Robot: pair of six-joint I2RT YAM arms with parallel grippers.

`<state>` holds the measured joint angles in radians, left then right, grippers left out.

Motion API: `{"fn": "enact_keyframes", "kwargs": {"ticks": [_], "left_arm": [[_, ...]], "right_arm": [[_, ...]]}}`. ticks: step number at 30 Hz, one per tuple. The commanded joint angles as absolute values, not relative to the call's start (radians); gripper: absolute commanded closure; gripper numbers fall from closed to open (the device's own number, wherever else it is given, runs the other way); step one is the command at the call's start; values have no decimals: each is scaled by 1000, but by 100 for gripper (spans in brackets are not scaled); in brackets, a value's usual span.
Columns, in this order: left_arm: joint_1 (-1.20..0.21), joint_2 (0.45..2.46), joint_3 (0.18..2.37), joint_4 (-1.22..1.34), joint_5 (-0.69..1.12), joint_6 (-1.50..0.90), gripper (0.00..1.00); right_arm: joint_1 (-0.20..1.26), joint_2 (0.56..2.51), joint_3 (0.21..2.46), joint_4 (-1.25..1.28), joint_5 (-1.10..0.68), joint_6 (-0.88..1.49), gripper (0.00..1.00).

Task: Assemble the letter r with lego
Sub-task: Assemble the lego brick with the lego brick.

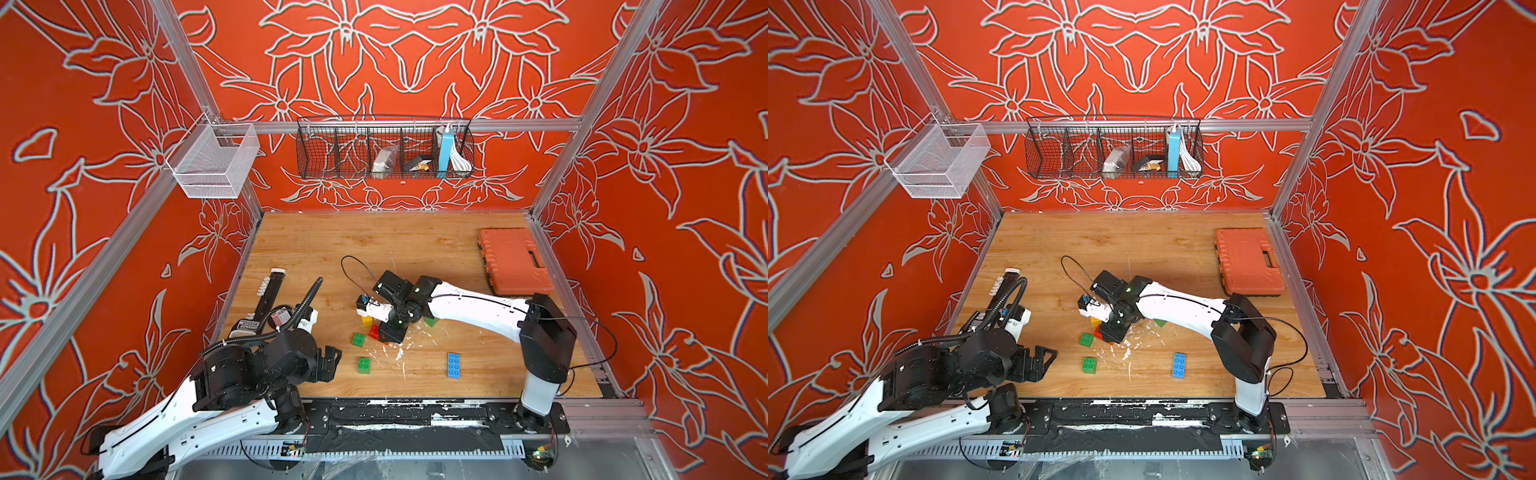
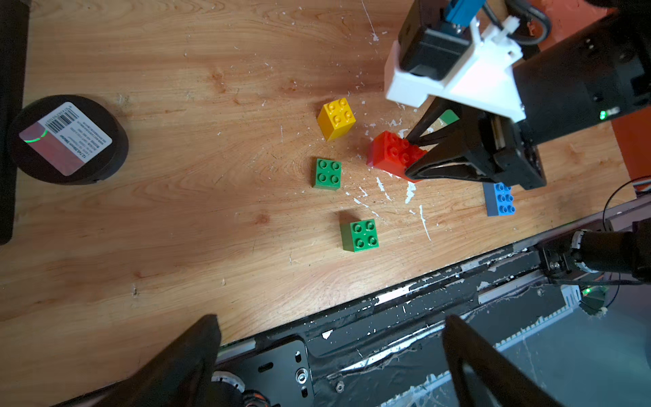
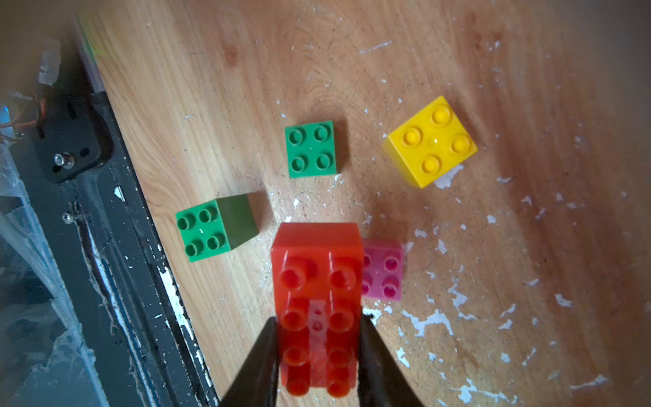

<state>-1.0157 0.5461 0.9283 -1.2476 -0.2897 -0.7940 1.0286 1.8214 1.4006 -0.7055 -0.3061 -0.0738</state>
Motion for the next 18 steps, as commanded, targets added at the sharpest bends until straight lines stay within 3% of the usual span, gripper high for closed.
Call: {"fn": "enact_keyframes", "kwargs": {"ticks": [1,18], "left_arm": [[-1022,537,926,-1262,-309,-810,1],[-1022,544,921,-1255,-308,-808,1]], "right_arm": [[1040,1849,1417,-695,-270,-142,100],[1042,1986,1536,-765,-185,-173,100]]}}
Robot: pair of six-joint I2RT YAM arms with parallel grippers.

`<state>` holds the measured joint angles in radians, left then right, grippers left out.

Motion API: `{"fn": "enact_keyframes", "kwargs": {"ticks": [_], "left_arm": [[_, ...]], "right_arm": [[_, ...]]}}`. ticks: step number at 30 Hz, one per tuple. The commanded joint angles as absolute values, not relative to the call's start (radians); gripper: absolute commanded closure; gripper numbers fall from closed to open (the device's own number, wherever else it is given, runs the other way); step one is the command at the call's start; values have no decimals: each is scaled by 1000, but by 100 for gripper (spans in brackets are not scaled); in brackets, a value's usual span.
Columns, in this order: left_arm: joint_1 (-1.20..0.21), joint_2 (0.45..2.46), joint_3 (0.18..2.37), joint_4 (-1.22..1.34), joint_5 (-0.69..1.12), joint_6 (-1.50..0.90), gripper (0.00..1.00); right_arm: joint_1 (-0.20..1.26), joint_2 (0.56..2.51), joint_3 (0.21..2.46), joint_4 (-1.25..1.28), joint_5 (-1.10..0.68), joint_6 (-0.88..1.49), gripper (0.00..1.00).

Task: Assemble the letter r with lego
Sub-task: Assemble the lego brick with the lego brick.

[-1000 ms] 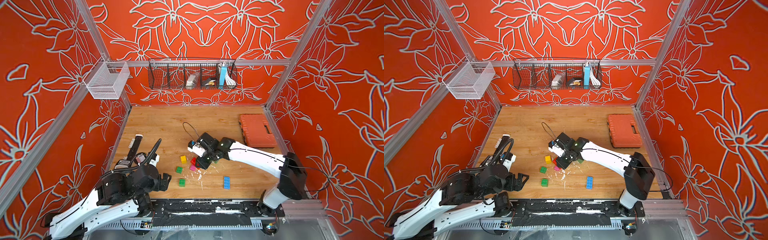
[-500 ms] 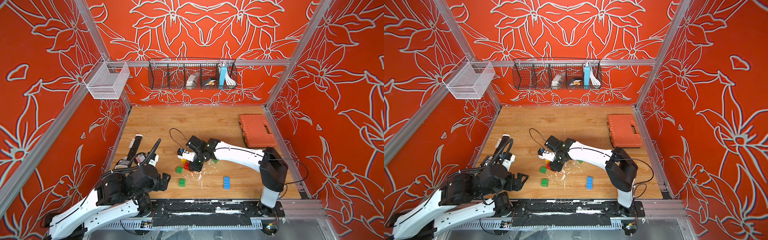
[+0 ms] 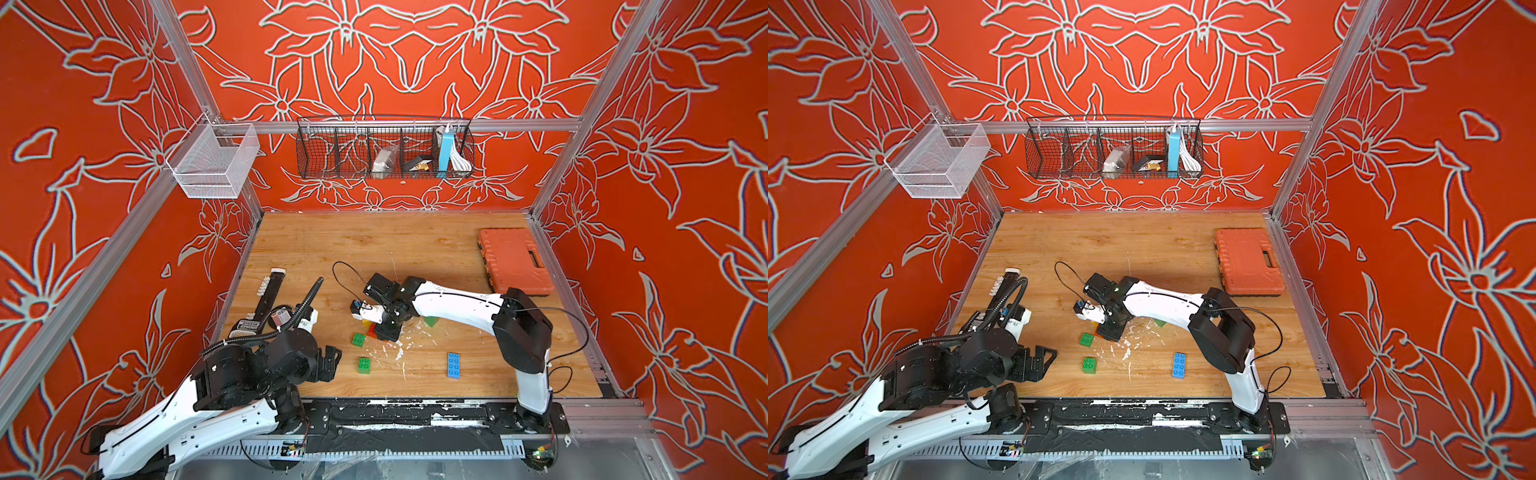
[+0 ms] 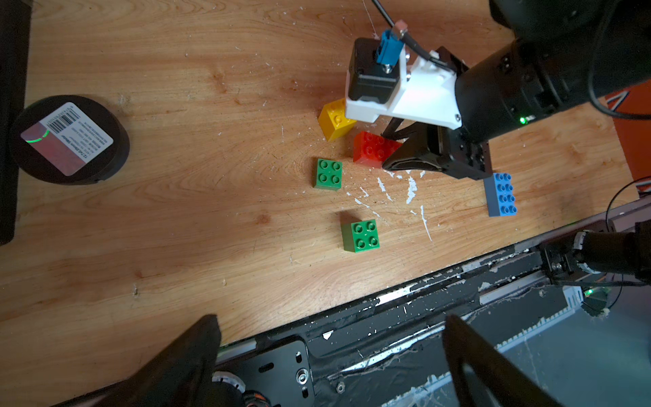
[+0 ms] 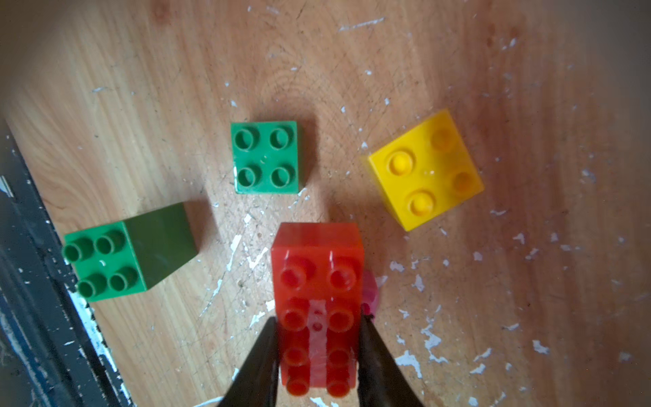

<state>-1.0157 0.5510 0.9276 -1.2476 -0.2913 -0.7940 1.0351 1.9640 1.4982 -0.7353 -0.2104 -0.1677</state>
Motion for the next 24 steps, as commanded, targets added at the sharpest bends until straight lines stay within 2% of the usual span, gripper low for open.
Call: {"fn": "enact_keyframes", "kwargs": {"ticks": [1,24], "left_arm": [[-1022,544,922,-1254,-308,-808,1],[-1022,539,919,-1246,-304,-803,1]], "right_arm": [[1042,1988,1541,-766,-182,-171,100],[1048,2037,1567,-790,-133,-159,100]]}}
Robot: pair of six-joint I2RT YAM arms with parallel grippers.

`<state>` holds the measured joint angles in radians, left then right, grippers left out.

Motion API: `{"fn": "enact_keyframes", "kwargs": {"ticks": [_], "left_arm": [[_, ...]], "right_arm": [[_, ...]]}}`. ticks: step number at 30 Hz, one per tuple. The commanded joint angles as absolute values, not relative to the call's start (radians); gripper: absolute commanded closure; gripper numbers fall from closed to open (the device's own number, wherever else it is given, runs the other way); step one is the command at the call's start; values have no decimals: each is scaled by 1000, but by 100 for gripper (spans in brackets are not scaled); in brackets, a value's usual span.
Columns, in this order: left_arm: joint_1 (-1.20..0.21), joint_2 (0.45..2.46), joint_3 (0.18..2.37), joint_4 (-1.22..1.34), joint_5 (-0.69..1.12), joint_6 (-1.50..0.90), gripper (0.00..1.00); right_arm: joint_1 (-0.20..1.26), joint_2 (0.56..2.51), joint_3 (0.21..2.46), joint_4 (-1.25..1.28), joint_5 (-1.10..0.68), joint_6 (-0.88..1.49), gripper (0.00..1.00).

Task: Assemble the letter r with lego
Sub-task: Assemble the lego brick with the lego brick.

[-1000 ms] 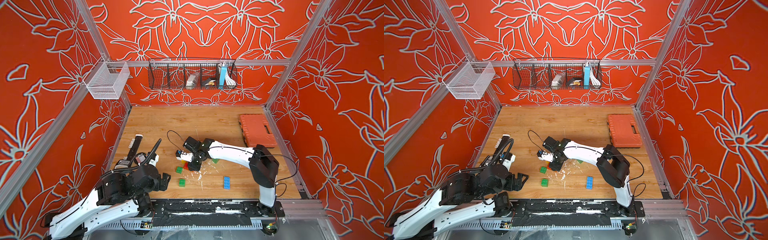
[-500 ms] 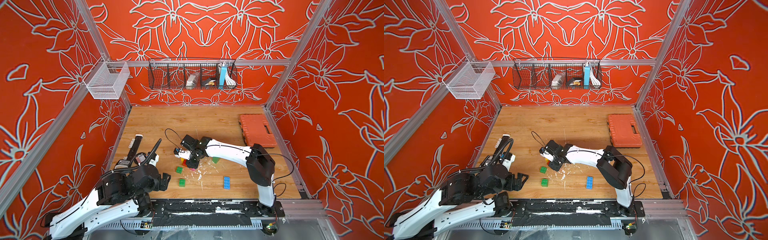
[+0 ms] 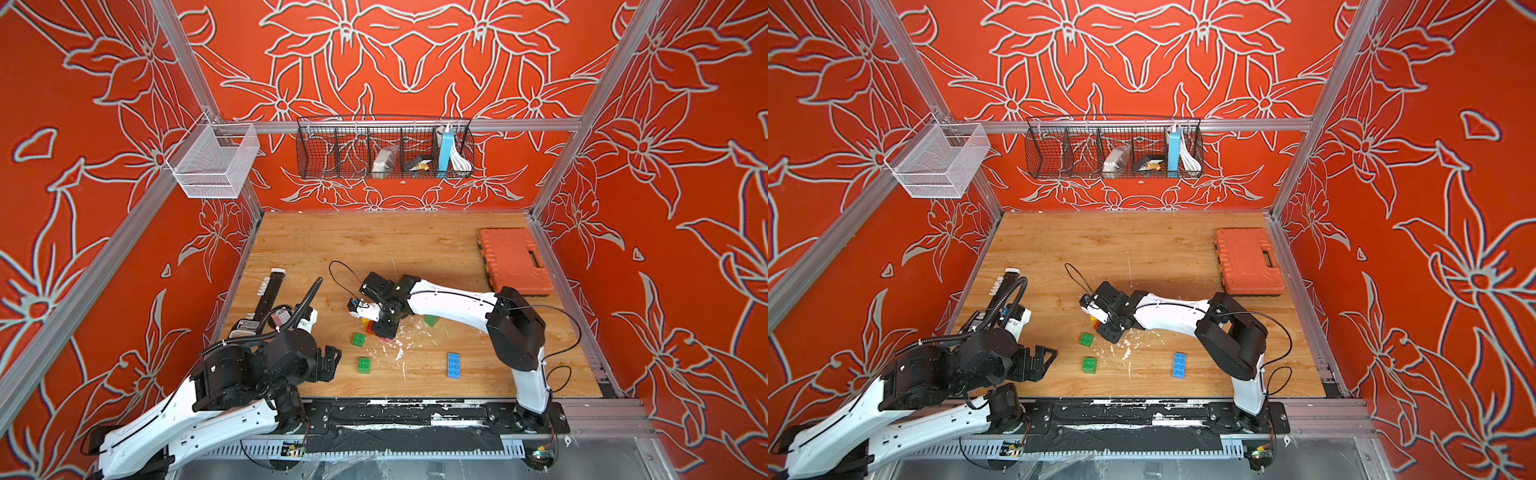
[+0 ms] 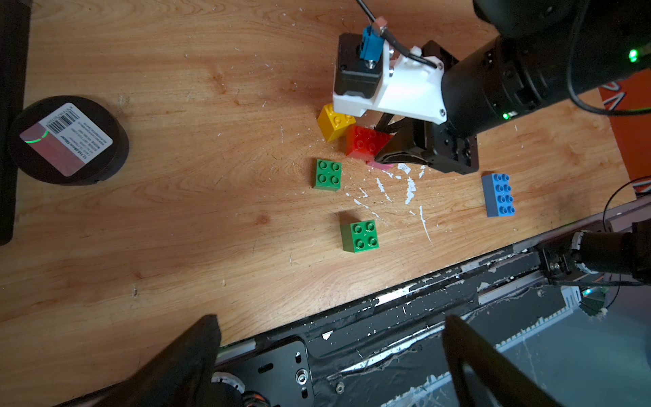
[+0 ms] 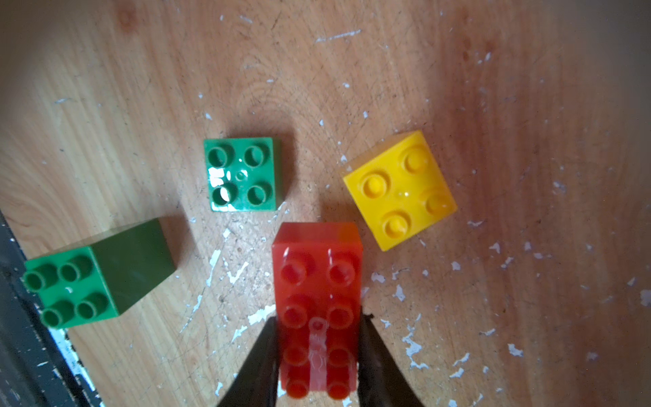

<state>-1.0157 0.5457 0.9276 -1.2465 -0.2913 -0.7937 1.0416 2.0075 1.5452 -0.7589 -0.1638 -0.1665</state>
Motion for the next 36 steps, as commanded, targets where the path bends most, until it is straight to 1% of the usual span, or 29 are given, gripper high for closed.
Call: {"fn": "enact_keyframes", "kwargs": {"ticks": [1,15,24,31,36], "left_arm": [[-1022,540,918,-1246,-303,-802,1],[-1022,539,917,-1246,-302,-803,1],[-1022,548,917,-1246,-302,-801,1],[-1022,560,919,-1247,-301,-802,1],[-1022,566,919,-1247,-300,-801,1]], "right_arm": [[1048,2037,1564,-787,-131,-156,100],[1049,1993,1411,-630,-95,-33,100],[1049,1901,1220,-432,-64,44,100],[1048,1927,1206,-432,-70,44,100],[1048,1885,1222,-469,-66,58,100]]}}
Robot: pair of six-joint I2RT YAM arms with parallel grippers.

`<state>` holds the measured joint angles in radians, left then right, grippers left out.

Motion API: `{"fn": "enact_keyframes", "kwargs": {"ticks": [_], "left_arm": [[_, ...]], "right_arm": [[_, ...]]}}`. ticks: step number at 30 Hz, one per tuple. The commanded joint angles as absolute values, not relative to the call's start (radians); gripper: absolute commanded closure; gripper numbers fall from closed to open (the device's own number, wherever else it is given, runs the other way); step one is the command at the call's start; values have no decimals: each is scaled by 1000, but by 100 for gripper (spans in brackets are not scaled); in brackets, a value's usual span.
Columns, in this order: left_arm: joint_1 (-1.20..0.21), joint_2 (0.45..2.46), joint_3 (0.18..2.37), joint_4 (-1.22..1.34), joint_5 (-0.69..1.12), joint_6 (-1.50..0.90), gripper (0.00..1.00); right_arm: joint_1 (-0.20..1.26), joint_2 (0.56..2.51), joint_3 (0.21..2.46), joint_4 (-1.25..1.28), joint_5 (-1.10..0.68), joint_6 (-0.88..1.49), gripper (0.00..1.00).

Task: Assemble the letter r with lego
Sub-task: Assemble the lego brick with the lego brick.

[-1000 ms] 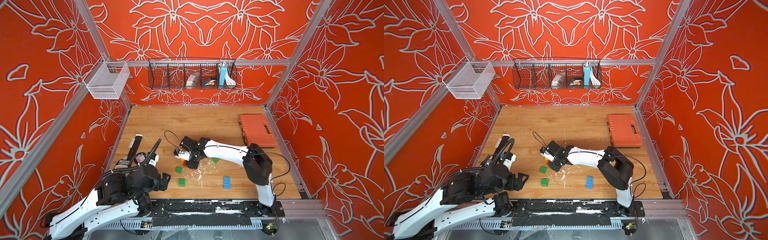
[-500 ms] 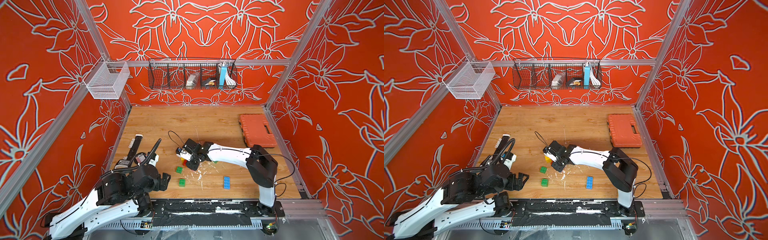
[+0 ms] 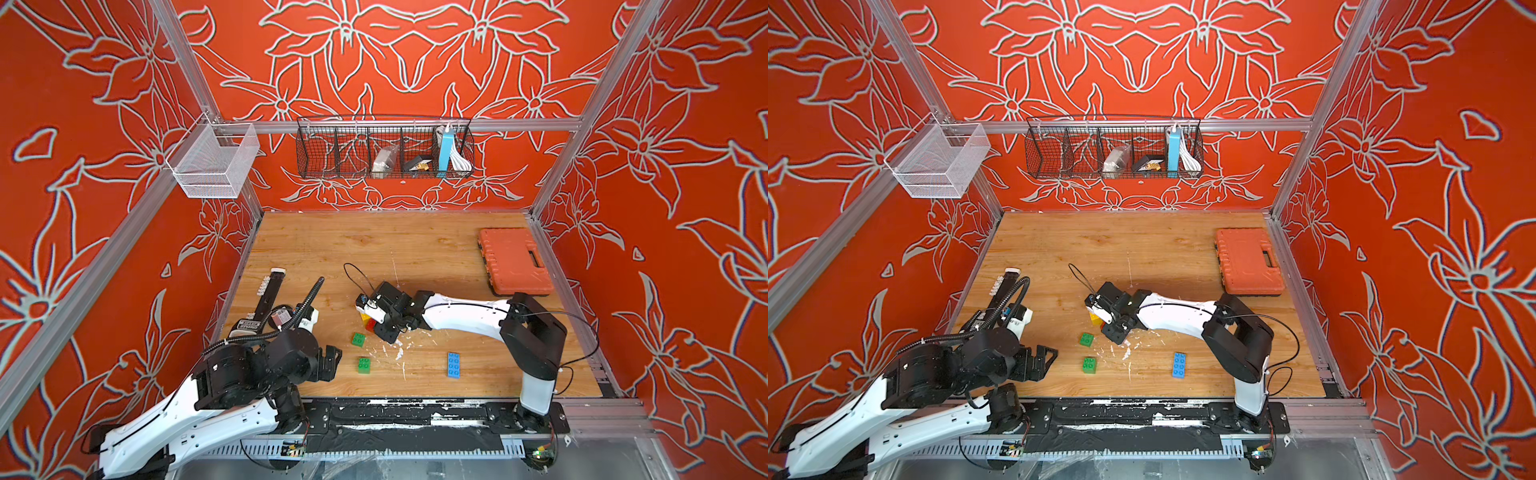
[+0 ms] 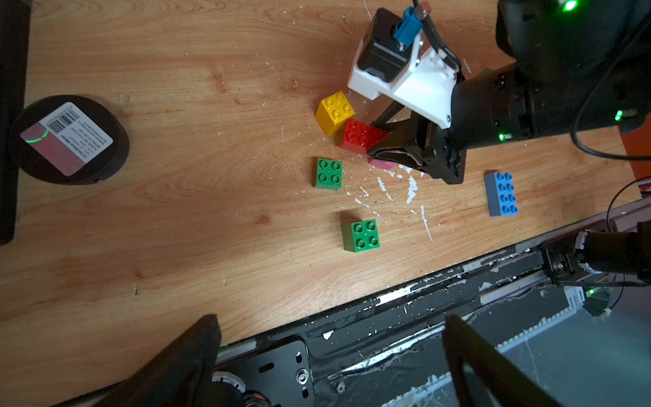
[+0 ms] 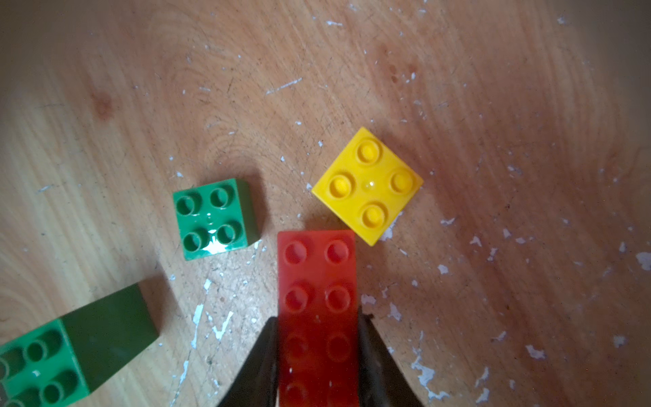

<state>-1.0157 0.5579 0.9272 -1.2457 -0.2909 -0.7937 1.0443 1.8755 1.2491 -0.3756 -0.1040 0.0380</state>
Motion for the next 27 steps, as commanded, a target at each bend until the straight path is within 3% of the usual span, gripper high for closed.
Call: {"fn": "enact_keyframes", "kwargs": {"ticks": [1,13,21,23,27], "left_arm": [[-1022,568,919,-1247,-301,-801,1],[-1022,586,914,-1201,-303,-763,1],[-1021,718,918,-1021,-288,-671,1],[-1020,767,923,-938,-269,-649,1],[-976,898,959,-818,-216,-634,1]], "right_arm": [[1048,1869,1228,-486,-66,62,100],[1046,1611,1220,-622,6,109,100],[1032,1330,1124,-749,189,46,100],[1002,1270,1109,-821,242,43,100],[874,1195,1084,-912,151,32,100]]}}
